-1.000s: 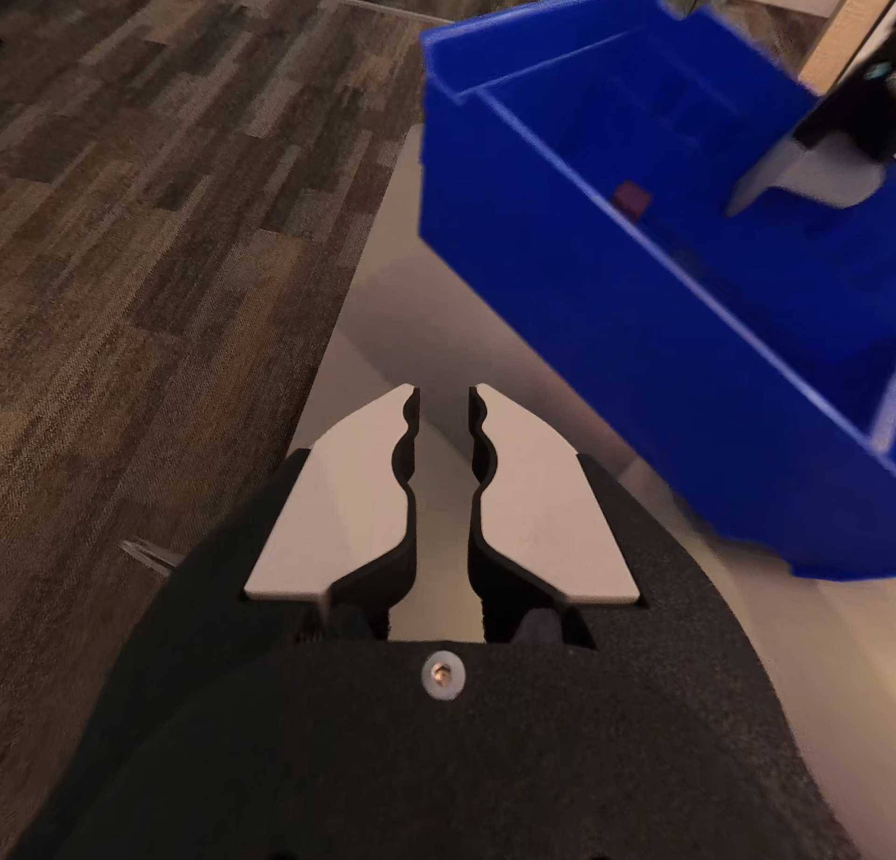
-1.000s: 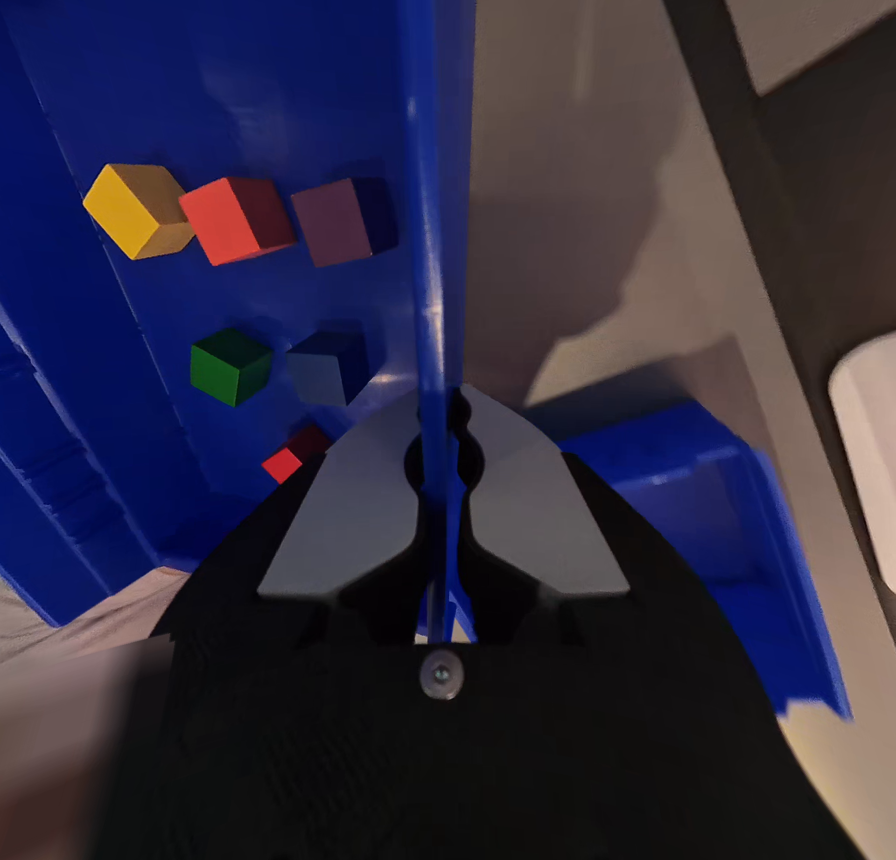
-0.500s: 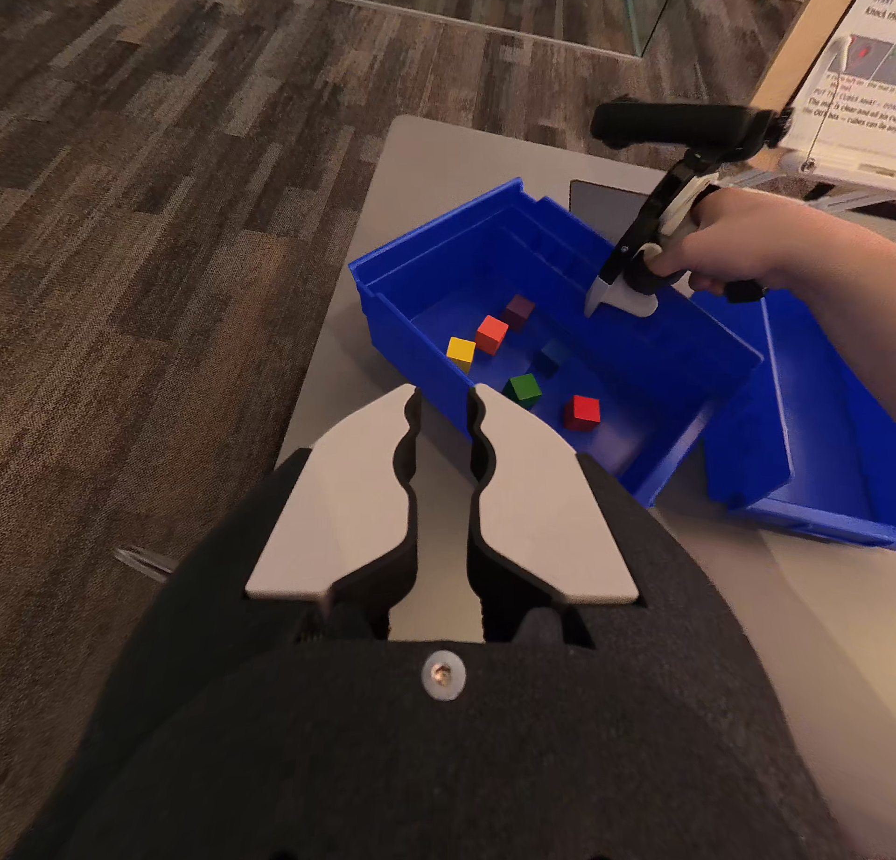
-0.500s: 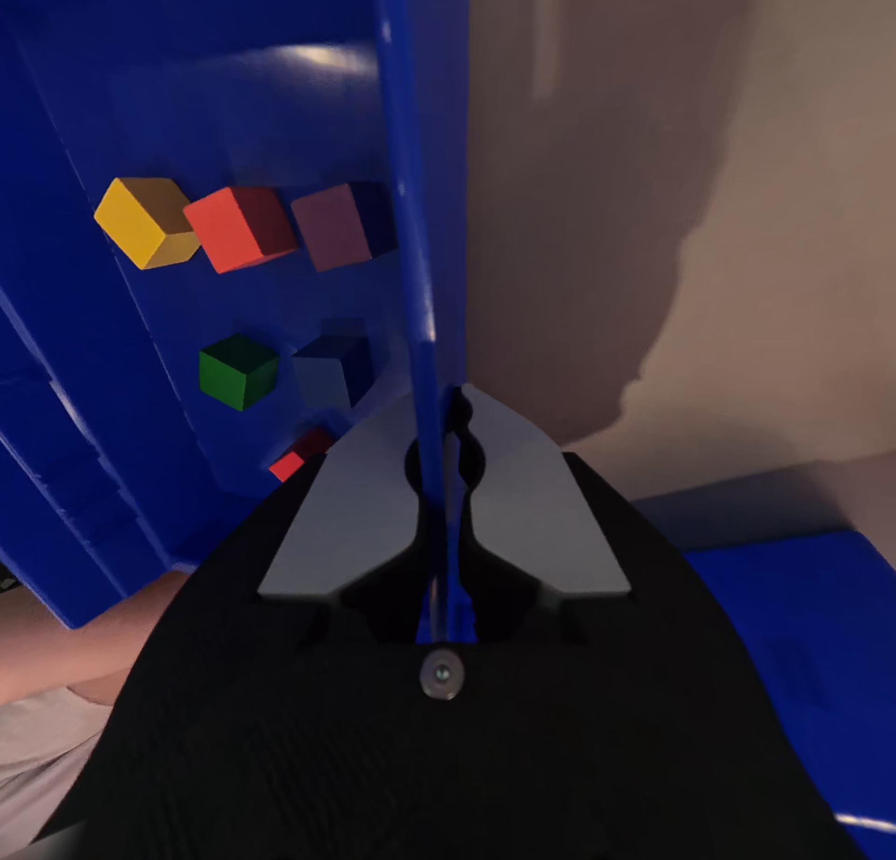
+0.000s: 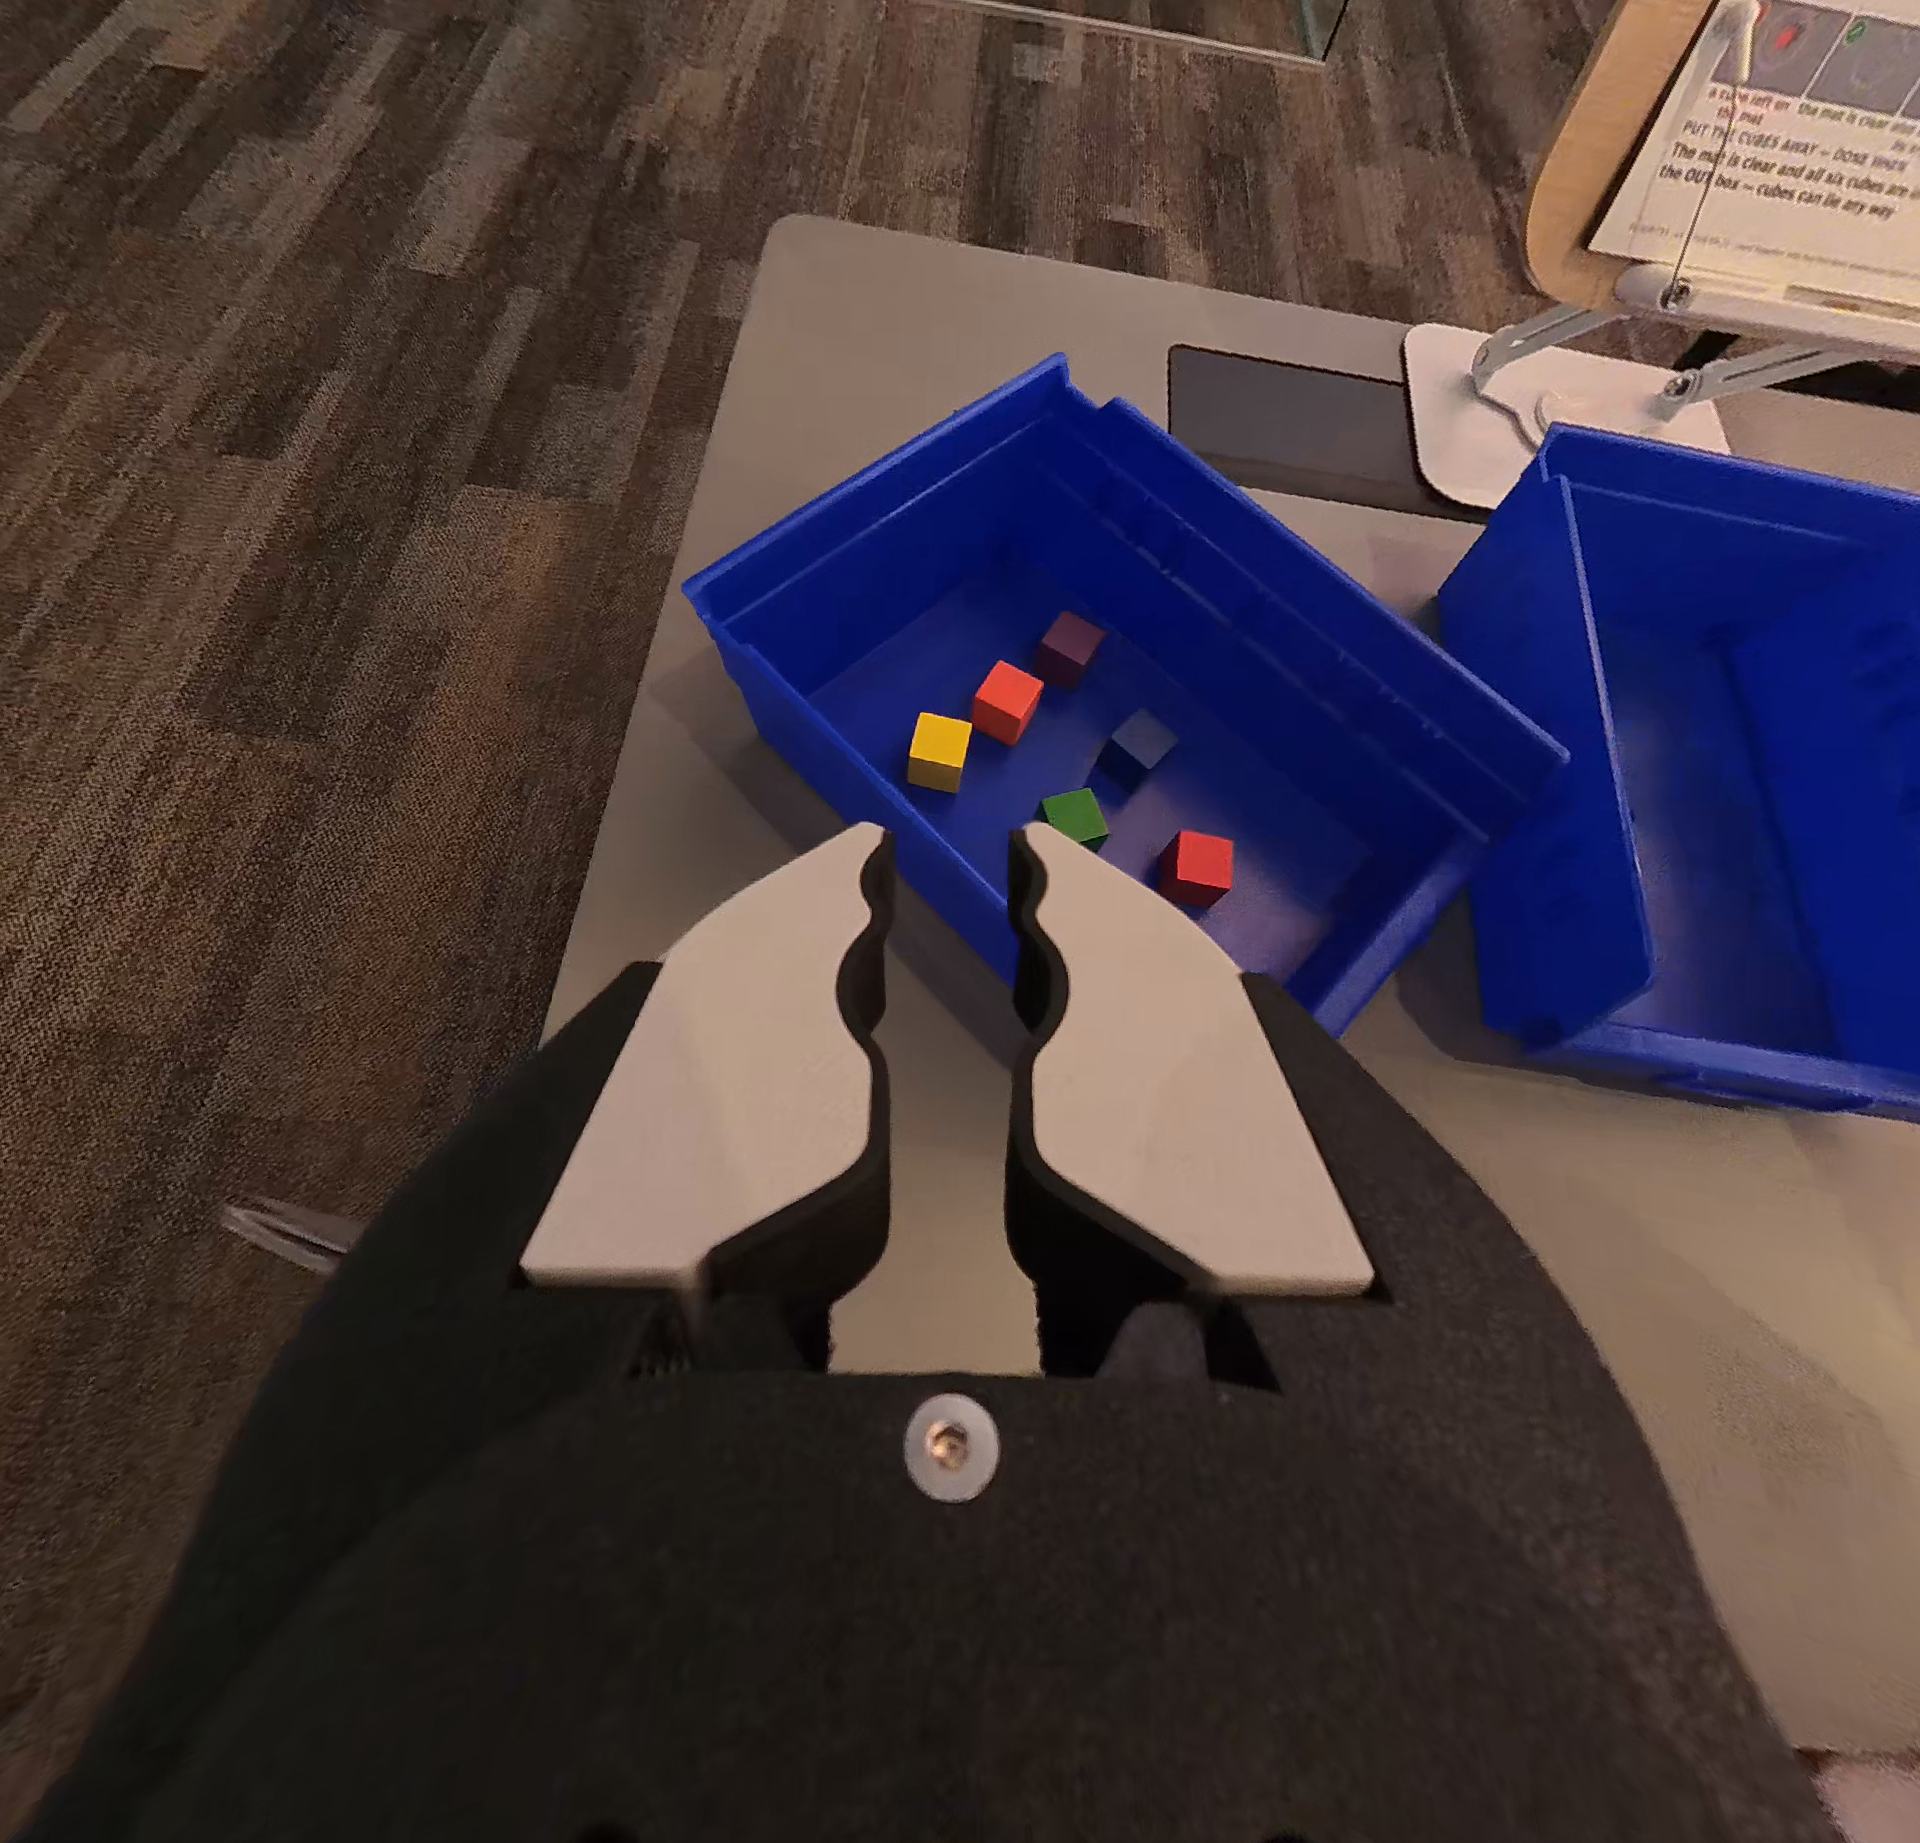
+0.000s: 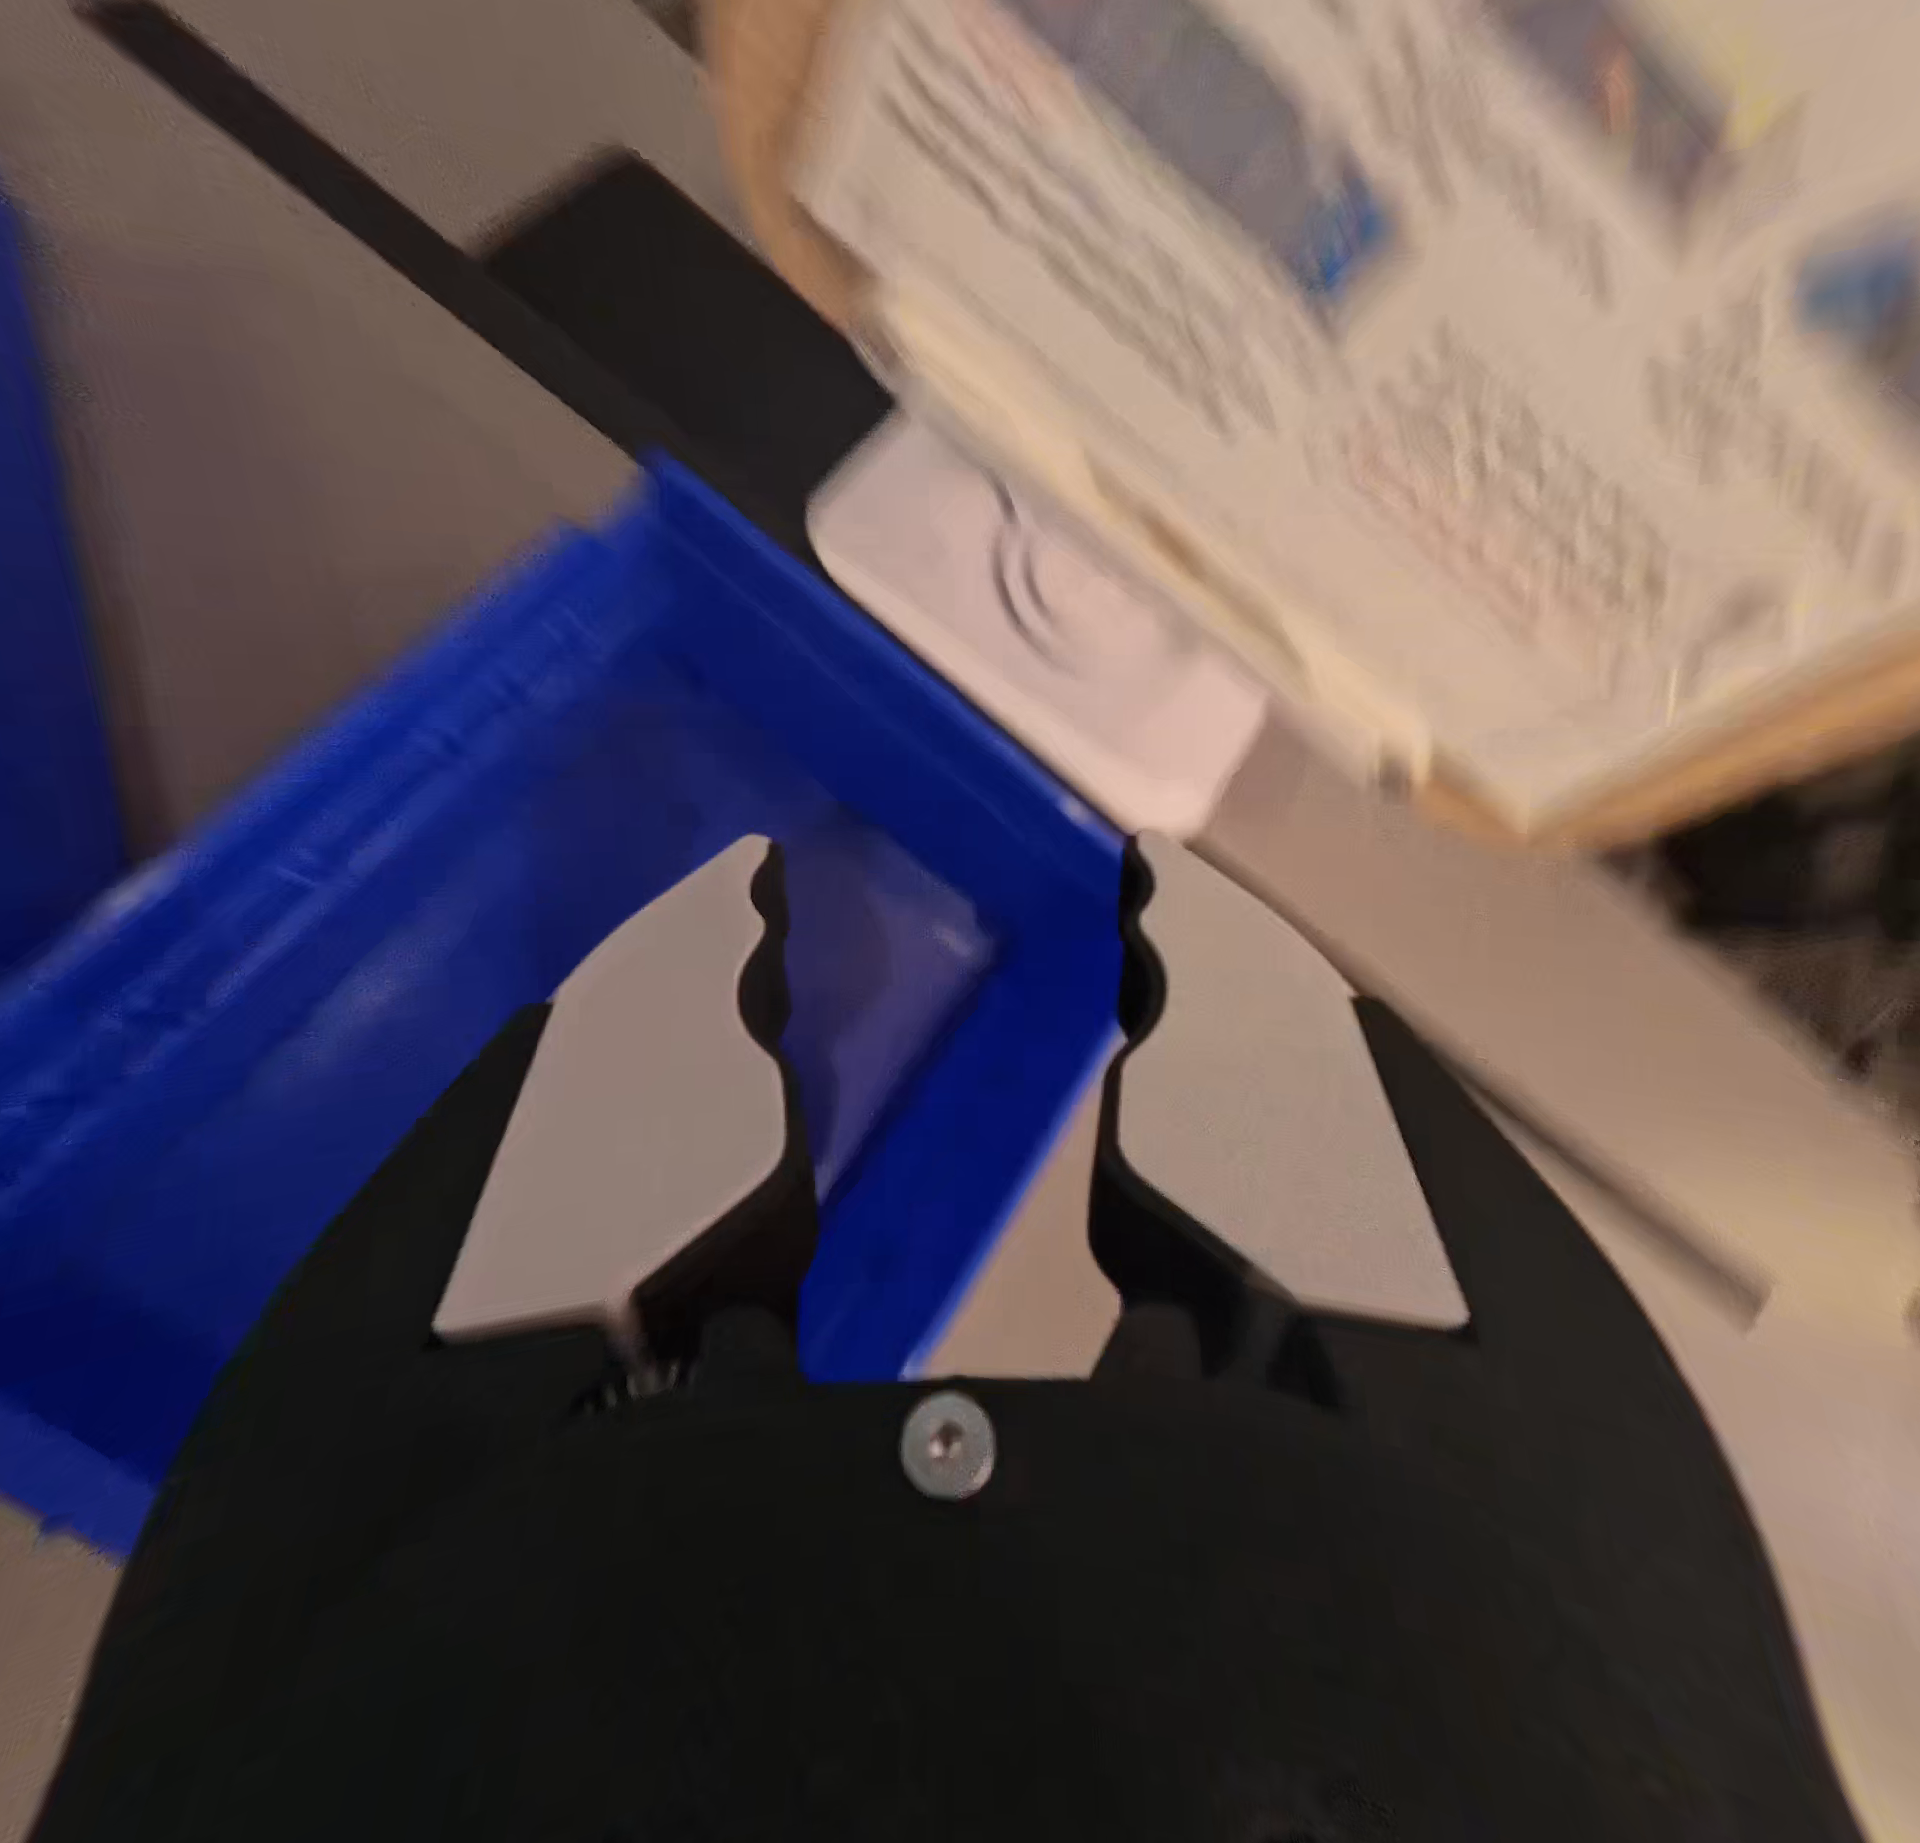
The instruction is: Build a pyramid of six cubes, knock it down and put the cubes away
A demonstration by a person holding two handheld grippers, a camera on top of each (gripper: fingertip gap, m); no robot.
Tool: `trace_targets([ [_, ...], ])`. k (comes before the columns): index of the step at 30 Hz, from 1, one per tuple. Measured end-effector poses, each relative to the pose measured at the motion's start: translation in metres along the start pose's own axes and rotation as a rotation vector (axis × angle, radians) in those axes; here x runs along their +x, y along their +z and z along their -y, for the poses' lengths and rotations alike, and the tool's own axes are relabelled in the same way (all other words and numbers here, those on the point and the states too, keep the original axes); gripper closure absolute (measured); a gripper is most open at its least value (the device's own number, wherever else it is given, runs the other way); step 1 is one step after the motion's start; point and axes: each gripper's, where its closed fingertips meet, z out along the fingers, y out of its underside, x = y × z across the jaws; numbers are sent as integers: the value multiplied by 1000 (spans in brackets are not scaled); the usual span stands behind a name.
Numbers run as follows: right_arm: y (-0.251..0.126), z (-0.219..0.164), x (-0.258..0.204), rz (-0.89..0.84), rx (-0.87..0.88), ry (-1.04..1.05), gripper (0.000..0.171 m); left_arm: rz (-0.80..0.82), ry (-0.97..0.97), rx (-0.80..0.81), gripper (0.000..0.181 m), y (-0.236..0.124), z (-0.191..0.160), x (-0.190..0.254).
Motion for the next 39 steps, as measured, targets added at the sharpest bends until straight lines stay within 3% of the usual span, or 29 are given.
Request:
trace_targets([
  [3,11,-92,10,185,-224,260,101,1,16,-7,161,3,2,5],
  [5,22,-129,4,264,-307,337,103,0,24,-23,161,6,3,9],
  [7,28,-146,-12,380,-364,374,118,9,42,-51,161,10,1,12],
  [8,29,-147,-25,475,-391,403,133,16,51,-65,161,11,0,14],
  [9,31,-152,-25,484,-429,424,137,25,63,-77,161,13,0,15],
  [14,33,-173,15,406,-510,361,163,1,131,-133,162,21,-1,37],
  [19,22,-214,76,365,-528,404,162,0,195,-158,162,29,3,53],
  [28,-22,-326,213,170,-592,551,168,3,262,-158,162,31,7,68],
  [33,-39,-364,254,117,-615,646,166,29,258,-188,162,35,5,66],
  [39,-45,-379,274,107,-588,675,167,72,255,-220,162,40,3,60],
])
